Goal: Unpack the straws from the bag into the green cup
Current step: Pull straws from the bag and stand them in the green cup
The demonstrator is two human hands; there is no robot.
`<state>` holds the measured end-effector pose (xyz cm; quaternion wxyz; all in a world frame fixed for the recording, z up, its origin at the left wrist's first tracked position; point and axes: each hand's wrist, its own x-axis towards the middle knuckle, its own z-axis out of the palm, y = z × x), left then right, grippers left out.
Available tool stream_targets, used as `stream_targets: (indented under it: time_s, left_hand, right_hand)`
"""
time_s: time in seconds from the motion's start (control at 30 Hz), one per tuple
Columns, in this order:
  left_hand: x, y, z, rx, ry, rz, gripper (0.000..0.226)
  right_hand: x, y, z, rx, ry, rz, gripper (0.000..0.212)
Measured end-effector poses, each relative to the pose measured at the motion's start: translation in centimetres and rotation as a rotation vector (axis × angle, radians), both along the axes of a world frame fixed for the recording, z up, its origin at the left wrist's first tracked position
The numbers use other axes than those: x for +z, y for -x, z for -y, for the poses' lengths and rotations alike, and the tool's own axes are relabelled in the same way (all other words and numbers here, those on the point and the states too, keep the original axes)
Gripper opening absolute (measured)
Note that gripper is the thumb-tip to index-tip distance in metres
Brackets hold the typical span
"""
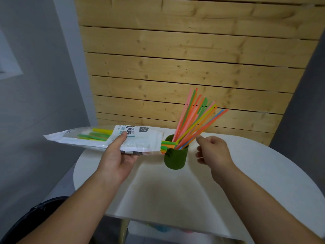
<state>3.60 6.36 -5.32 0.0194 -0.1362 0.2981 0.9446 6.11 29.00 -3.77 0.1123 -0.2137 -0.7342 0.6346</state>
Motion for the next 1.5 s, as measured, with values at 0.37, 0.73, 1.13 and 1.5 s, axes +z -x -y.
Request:
stream_targets:
  time_s: [0.37, 0.73, 1.13, 1.5]
  left_hand:
    - [0.7, -0.8, -0.6, 0.001, 0.017, 0.005, 0.020]
    - [1.0, -0.4, 0.5, 0.025, -0.011, 0.020, 0.024]
    - [1.3, -0.8, 0.4, 0.032, -0.022, 0.035, 0.019]
    - [1.2, -1.3, -0.8, -0.008, -0.003, 0.015, 0.010]
  right_hand:
    - [0.6, -1.9, 2.9, 0.344, 0.152, -0.144, 0.012]
    - [0.9, -1.9, 0.8, 0.237, 0.246, -0.215, 0.004]
    - [-0.6, -3.1, 2.8, 0.383, 0.177, -0.067, 0.063]
    - [-0.4, -1.9, 6.3, 0.147, 0.281, -0.293, 0.033]
